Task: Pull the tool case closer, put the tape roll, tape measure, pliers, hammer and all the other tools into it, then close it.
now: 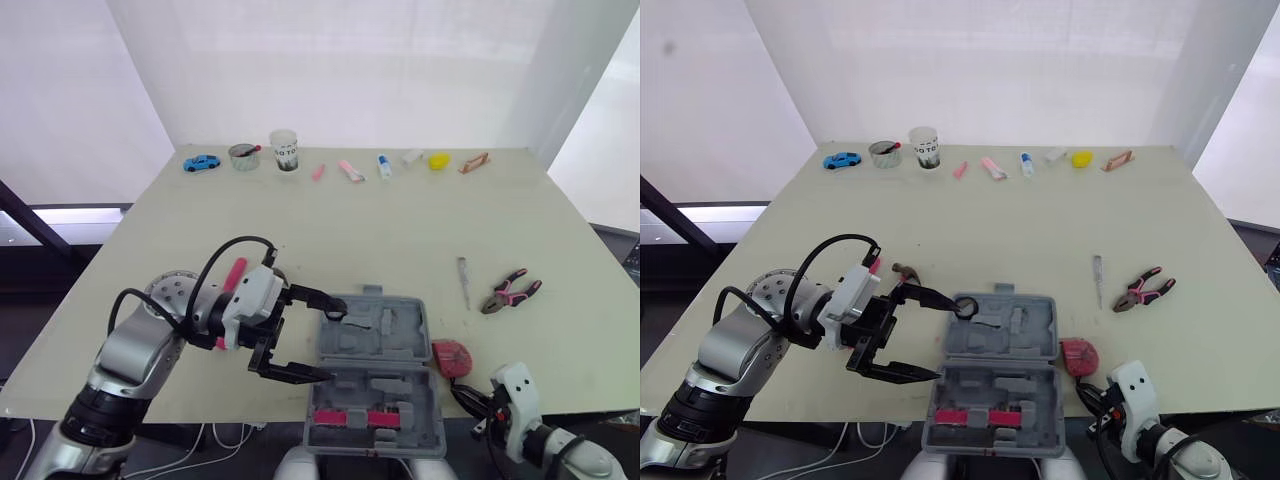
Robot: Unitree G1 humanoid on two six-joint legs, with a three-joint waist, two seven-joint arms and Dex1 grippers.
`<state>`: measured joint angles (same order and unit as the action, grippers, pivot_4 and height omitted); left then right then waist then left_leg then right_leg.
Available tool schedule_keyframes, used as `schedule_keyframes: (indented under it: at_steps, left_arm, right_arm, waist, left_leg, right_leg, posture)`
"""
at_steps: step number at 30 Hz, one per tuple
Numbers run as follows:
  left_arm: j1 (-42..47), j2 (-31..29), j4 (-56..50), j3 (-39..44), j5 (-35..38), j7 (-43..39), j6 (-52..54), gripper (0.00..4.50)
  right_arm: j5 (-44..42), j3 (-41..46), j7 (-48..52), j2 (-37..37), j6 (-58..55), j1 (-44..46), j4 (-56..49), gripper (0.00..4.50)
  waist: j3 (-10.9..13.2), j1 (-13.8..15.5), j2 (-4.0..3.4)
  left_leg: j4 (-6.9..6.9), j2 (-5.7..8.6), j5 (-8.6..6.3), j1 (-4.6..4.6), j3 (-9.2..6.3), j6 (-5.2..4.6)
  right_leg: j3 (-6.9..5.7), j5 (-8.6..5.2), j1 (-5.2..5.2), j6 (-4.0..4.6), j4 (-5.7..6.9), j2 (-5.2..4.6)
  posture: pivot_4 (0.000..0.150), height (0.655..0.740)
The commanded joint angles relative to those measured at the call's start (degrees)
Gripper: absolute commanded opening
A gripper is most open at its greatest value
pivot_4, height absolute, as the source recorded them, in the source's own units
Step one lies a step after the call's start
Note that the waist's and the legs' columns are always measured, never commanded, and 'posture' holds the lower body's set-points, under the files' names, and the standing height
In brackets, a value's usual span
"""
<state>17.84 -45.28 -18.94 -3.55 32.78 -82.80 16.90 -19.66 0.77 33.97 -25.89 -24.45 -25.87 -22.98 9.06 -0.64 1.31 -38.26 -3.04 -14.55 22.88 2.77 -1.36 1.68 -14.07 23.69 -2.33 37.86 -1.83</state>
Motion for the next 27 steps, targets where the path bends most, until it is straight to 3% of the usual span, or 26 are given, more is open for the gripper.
schedule_keyframes:
  at_steps: [1,14,17,24,25,27]
  left_arm:
    - [0.8,-0.1,-0.6,0.0,0.5,-0.7,-0.9,4.5]
    - [0.4,-0.2,-0.5,-0.3,-0.1,-1.3,-1.5,4.5]
    - [0.2,-0.3,-0.5,-0.2,0.0,-1.4,-1.8,4.5]
    - [-0.4,-0.6,-0.7,0.6,0.4,-0.7,-2.2,4.5]
    - [-0.5,-0.5,-0.7,0.7,0.5,-0.6,-2.2,4.5]
    - [-0.6,-0.6,-0.8,0.9,0.7,-0.4,-2.1,4.5]
  right_arm:
    - [-0.6,0.0,0.8,-0.8,-0.1,-1.1,-2.4,0.03]
    - [-0.2,-0.2,1.7,-1.6,0.5,-1.3,-2.5,0.03]
    - [-1.3,0.8,3.0,-2.6,0.1,-1.6,-3.0,0.86]
    - [-3.4,4.4,9.7,-9.2,1.2,-5.4,-4.3,4.15]
    - [-3.8,5.6,10.7,-10.2,1.8,-5.4,-3.9,4.44]
    - [-4.2,7.2,12.6,-11.5,2.9,-5.2,-3.2,4.44]
  waist:
    - [0.0,0.0,0.0]
    - [0.0,0.0,0.0]
    - [0.0,0.0,0.01]
    - [0.0,0.1,0.02]
    - [0.0,0.1,0.02]
    - [0.0,0.0,0.02]
  left_leg:
    - [0.0,0.0,0.0,0.0,0.0,0.0]
    - [0.0,0.0,0.0,0.0,-0.01,0.0]
    - [-0.01,0.0,0.0,0.0,-0.01,0.0]
    - [-0.01,0.01,0.0,0.01,0.0,0.0]
    - [-0.02,0.01,0.0,0.01,0.0,0.0]
    - [-0.04,0.01,0.0,0.01,0.0,0.0]
  right_leg:
    - [0.0,0.0,0.0,0.0,0.0,0.0]
    - [0.0,0.0,0.0,-0.01,0.0,0.0]
    - [0.01,-0.01,0.0,-0.01,-0.01,0.0]
    - [-0.01,-0.01,-0.01,-0.02,-0.02,-0.01]
    - [-0.01,-0.01,-0.01,-0.02,-0.02,-0.01]
    - [0.0,-0.01,-0.01,-0.02,-0.02,-0.01]
  posture:
    - [0.15,0.74]
    - [0.15,0.74]
    - [0.15,0.74]
    - [0.15,0.74]
    - [0.15,0.74]
    - [0.15,0.74]
